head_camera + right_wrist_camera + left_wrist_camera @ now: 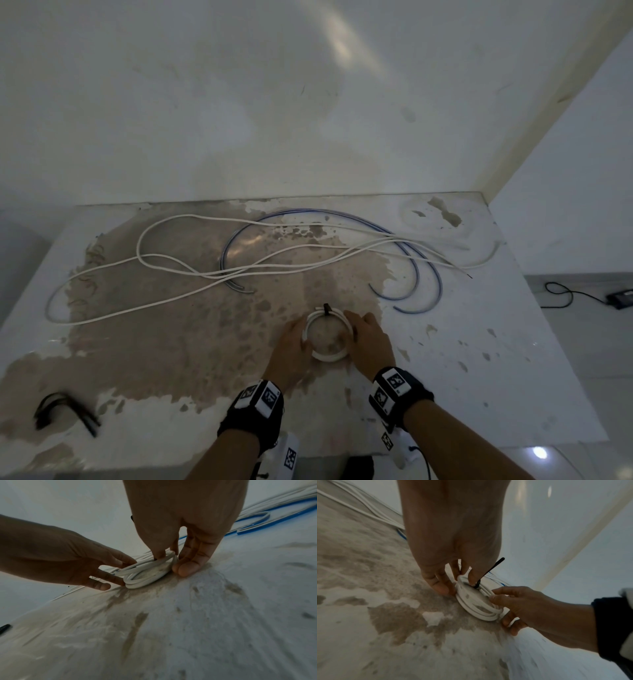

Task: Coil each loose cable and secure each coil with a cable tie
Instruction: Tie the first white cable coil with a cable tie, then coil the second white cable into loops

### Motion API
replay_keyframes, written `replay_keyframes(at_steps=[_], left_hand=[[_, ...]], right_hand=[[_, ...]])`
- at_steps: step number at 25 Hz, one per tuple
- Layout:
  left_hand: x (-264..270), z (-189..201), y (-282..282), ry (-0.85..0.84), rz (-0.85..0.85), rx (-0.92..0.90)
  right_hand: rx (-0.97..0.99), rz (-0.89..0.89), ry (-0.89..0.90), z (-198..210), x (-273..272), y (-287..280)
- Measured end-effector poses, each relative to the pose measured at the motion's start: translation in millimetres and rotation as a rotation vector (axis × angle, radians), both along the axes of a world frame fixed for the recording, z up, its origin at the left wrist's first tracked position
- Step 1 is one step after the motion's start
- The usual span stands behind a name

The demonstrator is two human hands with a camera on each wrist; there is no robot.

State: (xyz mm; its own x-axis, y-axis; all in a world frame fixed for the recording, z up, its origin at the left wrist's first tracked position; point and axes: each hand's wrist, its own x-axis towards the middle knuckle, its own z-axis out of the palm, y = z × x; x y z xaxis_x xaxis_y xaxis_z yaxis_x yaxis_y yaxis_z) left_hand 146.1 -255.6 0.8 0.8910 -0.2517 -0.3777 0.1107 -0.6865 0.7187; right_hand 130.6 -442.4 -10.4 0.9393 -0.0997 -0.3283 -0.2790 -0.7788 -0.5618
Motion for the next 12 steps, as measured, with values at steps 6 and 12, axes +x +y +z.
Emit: replay_keyframes(at_steps=[6,12], left_hand=[[18,-10,2,0.03,-0.033,0.024],[22,-6,2,0.1,0.055,-0.055]], right_hand=[[0.032,0.043,-0.029,-3,6,-7],[0.138,0.021,-0.003,-3,12,-15]])
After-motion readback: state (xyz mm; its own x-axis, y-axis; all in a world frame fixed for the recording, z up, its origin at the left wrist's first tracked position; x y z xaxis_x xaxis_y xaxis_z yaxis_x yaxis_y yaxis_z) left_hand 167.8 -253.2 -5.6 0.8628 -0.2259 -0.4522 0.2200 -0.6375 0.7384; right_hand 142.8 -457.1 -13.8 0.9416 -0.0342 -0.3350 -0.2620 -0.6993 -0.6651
